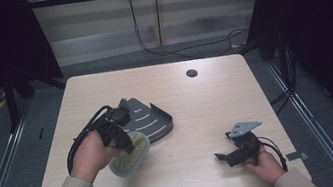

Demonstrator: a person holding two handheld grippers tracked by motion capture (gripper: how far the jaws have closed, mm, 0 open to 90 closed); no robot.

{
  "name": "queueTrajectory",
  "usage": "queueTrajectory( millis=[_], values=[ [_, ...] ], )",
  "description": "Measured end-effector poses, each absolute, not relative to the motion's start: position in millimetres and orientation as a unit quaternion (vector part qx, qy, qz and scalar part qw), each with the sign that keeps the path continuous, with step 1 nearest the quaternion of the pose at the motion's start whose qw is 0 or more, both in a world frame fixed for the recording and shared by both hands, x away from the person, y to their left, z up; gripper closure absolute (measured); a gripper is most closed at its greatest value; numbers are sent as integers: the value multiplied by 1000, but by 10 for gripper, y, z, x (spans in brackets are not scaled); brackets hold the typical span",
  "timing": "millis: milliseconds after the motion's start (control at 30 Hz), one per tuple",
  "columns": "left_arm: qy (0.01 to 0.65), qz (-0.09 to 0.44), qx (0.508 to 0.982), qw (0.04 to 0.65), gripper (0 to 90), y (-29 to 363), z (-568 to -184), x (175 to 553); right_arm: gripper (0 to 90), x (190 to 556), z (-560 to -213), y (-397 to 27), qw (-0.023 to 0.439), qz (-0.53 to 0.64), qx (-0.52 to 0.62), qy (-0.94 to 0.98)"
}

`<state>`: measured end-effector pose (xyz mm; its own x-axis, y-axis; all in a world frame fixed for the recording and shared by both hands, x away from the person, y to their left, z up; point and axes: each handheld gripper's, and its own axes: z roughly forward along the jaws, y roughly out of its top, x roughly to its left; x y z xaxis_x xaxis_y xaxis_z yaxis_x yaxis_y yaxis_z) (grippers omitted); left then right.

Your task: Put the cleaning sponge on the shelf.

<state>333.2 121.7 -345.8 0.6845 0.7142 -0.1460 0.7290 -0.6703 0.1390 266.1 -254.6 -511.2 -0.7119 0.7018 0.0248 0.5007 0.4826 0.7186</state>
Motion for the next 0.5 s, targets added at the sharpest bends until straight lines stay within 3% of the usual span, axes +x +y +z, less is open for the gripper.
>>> queueTrajectory(
  millis=[500],
  values=[
    [398, -34, 912, 93, 721, 1245, -3299, 3493, 93, 2660, -5111, -2547, 138, 365, 354, 850]
  ],
)
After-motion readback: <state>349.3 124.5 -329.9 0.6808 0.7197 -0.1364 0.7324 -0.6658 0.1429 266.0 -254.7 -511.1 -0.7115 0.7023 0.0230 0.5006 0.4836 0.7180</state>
